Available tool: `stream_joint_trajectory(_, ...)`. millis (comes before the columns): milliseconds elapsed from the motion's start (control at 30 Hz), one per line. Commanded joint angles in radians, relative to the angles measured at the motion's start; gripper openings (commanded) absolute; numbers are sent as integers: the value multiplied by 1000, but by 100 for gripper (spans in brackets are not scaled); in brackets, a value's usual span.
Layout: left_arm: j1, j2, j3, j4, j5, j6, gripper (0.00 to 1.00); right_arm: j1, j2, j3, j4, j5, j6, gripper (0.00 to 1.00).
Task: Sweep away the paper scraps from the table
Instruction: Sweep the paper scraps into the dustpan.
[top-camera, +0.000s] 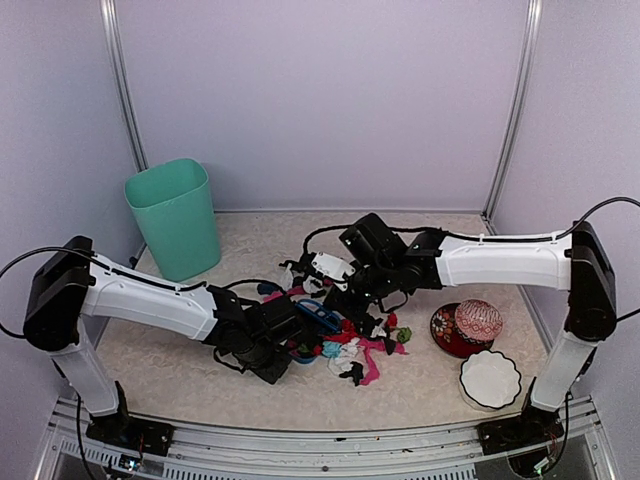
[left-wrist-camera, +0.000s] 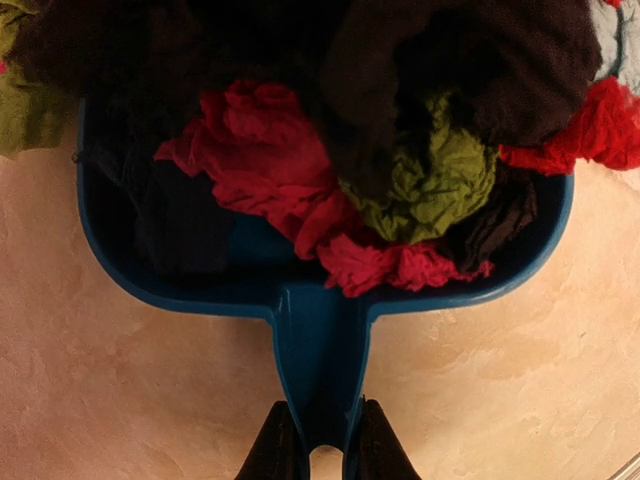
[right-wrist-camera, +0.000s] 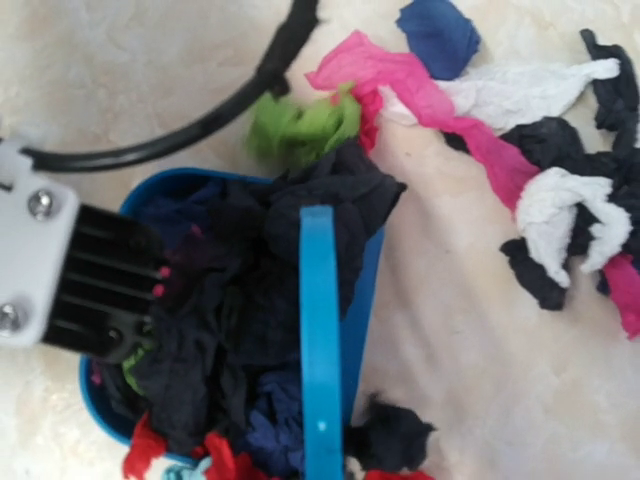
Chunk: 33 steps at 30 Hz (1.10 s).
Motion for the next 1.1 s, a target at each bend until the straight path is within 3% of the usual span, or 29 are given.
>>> stream_joint_trajectory(0,13,7,-39,59,-4,-6,0,11,-56,-11,8,40,43,0)
stream_joint_trajectory(300,16,-13,-89,135,-17,-21,0,-29,-137,-48,42,143,130,0)
stream_joint_trajectory(633,19,-50,-148,215,-54,-45,0,-132,-318,-207,119,283,266,0)
stream_joint_trajectory(1067,50,-176,-139,136,-120,-47,0,-194,-420,-359,145,300,316,0)
